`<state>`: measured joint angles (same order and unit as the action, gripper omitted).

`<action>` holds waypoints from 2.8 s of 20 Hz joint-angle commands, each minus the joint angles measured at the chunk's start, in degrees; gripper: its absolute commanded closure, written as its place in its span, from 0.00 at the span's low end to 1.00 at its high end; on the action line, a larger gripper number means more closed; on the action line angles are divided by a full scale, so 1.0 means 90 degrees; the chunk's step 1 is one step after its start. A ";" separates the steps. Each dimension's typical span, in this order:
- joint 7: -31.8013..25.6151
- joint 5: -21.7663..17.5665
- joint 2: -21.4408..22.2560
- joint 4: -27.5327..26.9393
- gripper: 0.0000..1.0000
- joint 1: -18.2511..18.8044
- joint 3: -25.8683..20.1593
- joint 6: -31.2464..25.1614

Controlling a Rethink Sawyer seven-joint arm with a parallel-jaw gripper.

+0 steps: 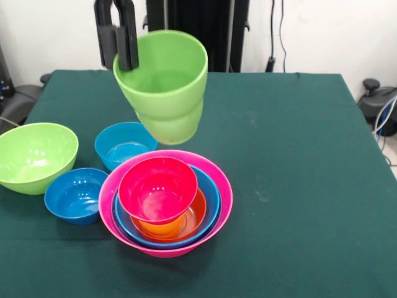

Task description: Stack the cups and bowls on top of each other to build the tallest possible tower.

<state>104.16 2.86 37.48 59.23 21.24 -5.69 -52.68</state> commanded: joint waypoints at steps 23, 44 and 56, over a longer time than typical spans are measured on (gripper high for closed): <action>-0.1462 -0.1070 -0.0435 0.0924 1.00 0.0749 -0.1219 0.1155; -0.0713 -0.0943 -0.0181 0.2080 1.00 0.0877 -0.1501 0.1582; -0.0686 -0.1135 -0.0511 0.2051 1.00 0.0991 -0.1736 0.1989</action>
<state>104.16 -3.22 36.12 71.79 29.60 -16.22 -39.05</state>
